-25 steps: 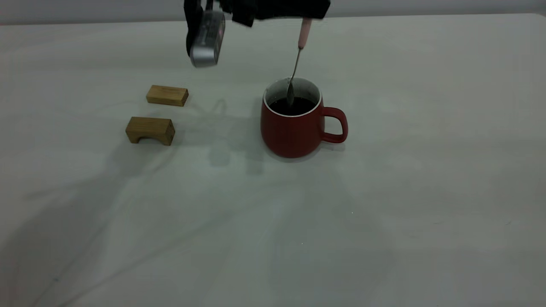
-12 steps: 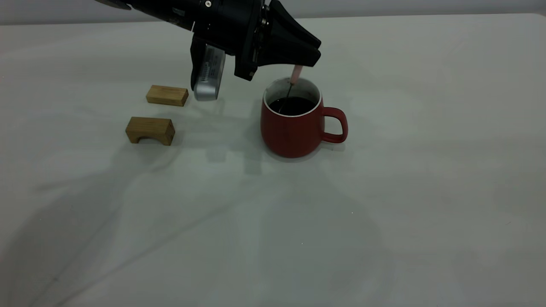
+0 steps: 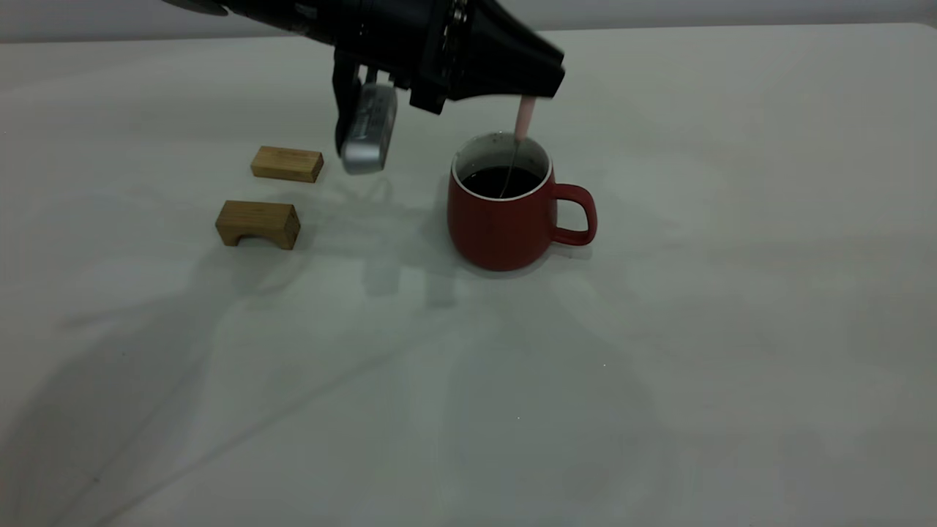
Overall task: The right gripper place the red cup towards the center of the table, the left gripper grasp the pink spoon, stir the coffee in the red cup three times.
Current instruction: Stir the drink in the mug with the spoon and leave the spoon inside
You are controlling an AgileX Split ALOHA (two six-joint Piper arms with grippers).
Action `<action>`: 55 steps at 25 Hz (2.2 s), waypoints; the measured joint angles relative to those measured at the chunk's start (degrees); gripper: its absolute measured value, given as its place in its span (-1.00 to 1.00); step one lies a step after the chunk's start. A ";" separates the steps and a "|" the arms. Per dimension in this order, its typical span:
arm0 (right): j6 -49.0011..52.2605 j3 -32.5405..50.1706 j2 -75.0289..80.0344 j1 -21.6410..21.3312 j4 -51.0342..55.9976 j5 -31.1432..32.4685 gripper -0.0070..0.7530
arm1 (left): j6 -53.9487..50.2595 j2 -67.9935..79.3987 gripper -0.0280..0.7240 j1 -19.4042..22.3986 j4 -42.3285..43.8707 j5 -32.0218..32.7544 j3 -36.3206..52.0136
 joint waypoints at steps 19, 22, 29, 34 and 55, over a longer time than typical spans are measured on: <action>0.00 0.00 0.00 0.00 0.00 0.00 0.56 | -1.33 0.00 -0.48 0.00 2.56 -1.90 -0.07; 0.00 0.00 0.00 0.00 0.00 0.00 0.56 | 3.92 0.00 -0.48 0.00 3.67 -6.13 -0.07; 0.00 0.00 0.00 0.00 0.00 0.00 0.56 | 11.53 1.03 -0.48 0.00 -2.64 -2.85 -0.20; 0.00 0.00 0.00 0.00 0.00 0.00 0.56 | 2.16 2.86 -0.48 0.00 -1.10 1.96 -0.27; 0.00 0.00 0.00 0.00 0.00 0.00 0.56 | 13.81 0.73 -0.48 0.00 3.84 -0.07 -0.38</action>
